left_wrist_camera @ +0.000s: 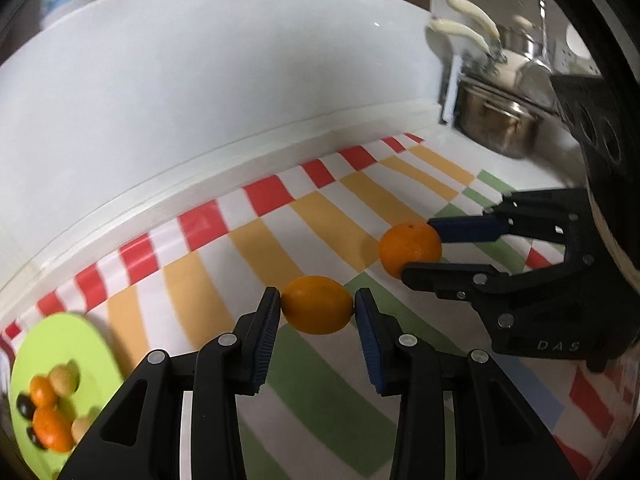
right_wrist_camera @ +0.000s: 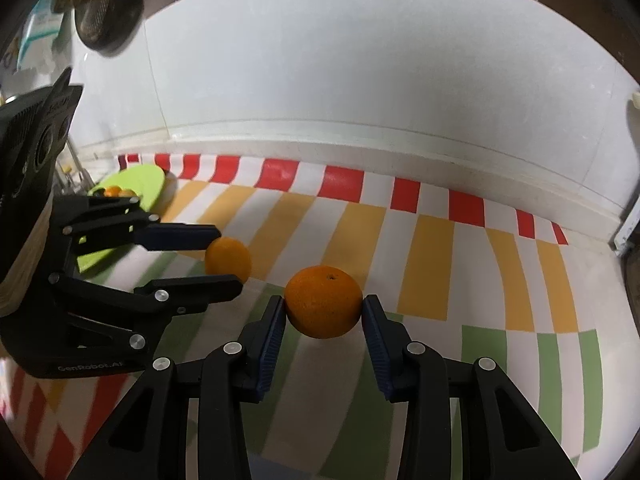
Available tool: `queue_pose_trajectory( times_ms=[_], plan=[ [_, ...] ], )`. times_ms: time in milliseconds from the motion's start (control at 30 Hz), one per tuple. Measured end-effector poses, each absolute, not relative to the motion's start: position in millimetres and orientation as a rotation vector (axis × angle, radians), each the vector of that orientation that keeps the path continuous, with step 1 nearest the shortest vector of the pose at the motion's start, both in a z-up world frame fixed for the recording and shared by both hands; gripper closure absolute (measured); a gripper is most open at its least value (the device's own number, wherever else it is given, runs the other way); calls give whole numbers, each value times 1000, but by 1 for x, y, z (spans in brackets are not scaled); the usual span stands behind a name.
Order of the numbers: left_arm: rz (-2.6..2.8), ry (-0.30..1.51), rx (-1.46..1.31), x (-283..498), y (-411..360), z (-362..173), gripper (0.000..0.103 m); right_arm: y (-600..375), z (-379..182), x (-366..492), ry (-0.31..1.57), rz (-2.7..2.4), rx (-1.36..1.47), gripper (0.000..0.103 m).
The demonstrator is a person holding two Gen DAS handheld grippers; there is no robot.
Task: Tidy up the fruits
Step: 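Grasp an orange with the left tool while the right tool grasps the other orange, then carry both oranges over the lime-green plate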
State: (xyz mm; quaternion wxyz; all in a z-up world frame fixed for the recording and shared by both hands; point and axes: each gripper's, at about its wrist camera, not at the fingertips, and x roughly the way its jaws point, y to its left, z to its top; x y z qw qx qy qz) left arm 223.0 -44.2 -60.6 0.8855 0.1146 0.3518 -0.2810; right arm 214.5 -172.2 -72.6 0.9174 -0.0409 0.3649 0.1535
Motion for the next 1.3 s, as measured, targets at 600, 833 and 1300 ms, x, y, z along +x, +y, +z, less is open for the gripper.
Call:
queue_pose_trajectory(
  times_ms=[600,833,1300],
  plan=[
    [-396,632,112,155,25,-16,65,-122,-23,158,640,356,-59,63],
    [-311,615,65,131,56,-9,65,-95,-11,142,610,395,-50,63],
    [-143,598,17,101,117,-6,65,-39,-5,133,589,487,-66,63]
  ],
)
